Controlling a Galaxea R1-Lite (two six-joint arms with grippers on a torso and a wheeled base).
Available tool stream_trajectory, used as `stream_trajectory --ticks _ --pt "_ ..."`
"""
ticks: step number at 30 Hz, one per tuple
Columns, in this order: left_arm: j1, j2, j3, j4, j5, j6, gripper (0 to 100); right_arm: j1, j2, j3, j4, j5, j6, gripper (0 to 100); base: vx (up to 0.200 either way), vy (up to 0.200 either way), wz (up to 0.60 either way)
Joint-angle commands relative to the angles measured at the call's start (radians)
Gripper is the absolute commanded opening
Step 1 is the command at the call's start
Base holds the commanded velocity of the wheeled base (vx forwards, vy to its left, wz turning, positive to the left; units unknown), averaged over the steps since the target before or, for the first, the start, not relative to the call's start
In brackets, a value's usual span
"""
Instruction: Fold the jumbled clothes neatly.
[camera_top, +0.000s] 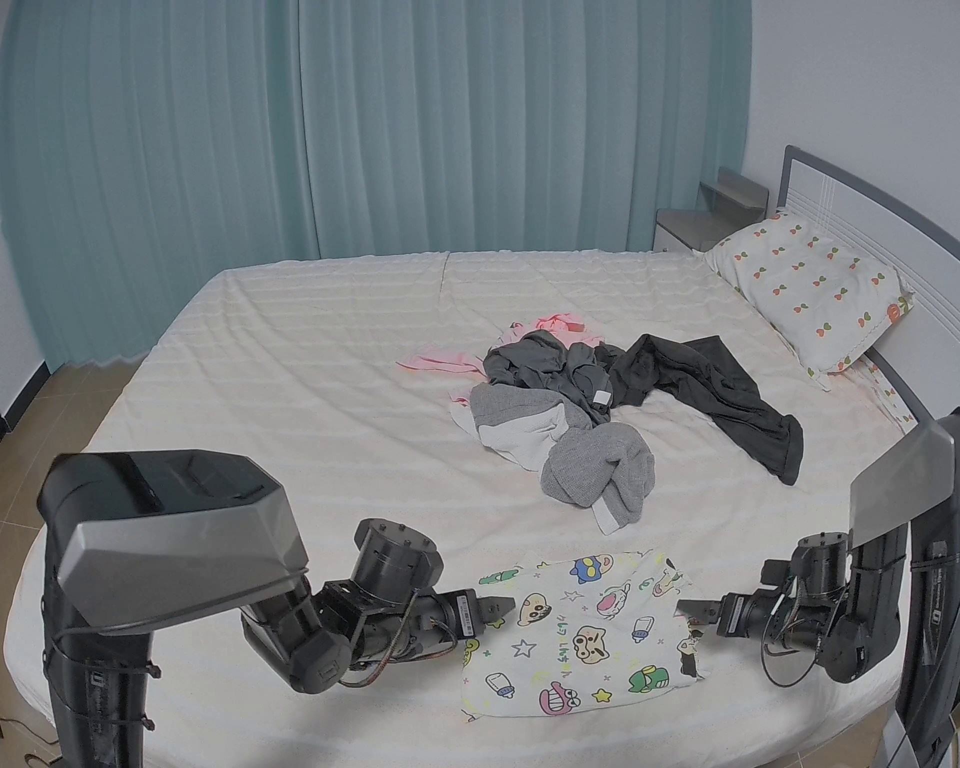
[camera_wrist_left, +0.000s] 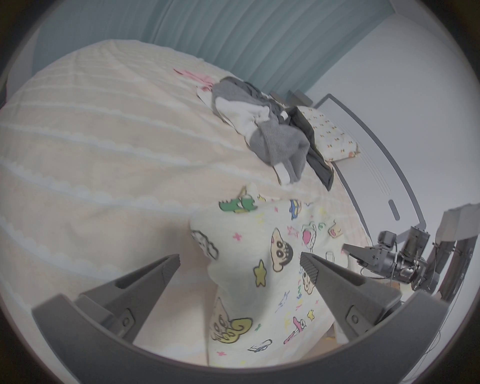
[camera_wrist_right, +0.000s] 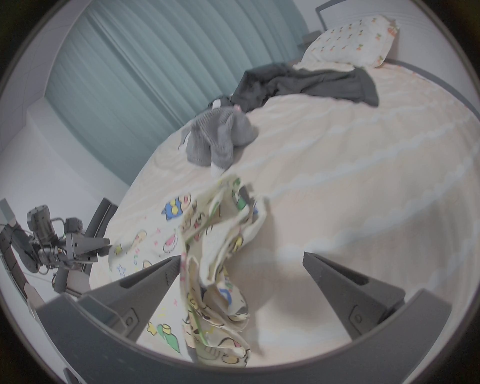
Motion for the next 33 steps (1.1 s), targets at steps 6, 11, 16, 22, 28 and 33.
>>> stream_trajectory --ticks 6,11,16,22,28,33 --pt "0.108 -0.527 0.154 -0.177 0.351 -0.02 100 -0.1 -0.757 0.154 0.035 -0.098 0.032 100 0.0 0.0 0.0" --pt "0.11 -0.709 0.274 -0.156 0.338 0.055 100 -0.092 -1.079 0.154 0.267 -0.116 -0.005 100 0.0 0.0 0.0" --pt "0.11 -0.87 0.354 -0.125 0.349 0.103 100 -0.095 -1.395 0.143 0.545 -0.119 -0.037 100 0.0 0.0 0.0" --pt "0.073 -1.219 0.4 0.18 0.384 0.189 100 -0.098 -1.8 0.039 1.079 -0.113 -0.12 100 0.0 0.0 0.0" --pt "0.073 -1.452 0.314 0.518 0.487 0.2 100 -0.09 -2.027 -0.158 1.625 -0.112 -0.154 100 0.0 0.0 0.0" --pt "0.078 -1.532 0.275 0.604 0.607 0.284 100 -0.12 -2.128 -0.191 1.737 -0.129 -0.275 100 0.0 0.0 0.0"
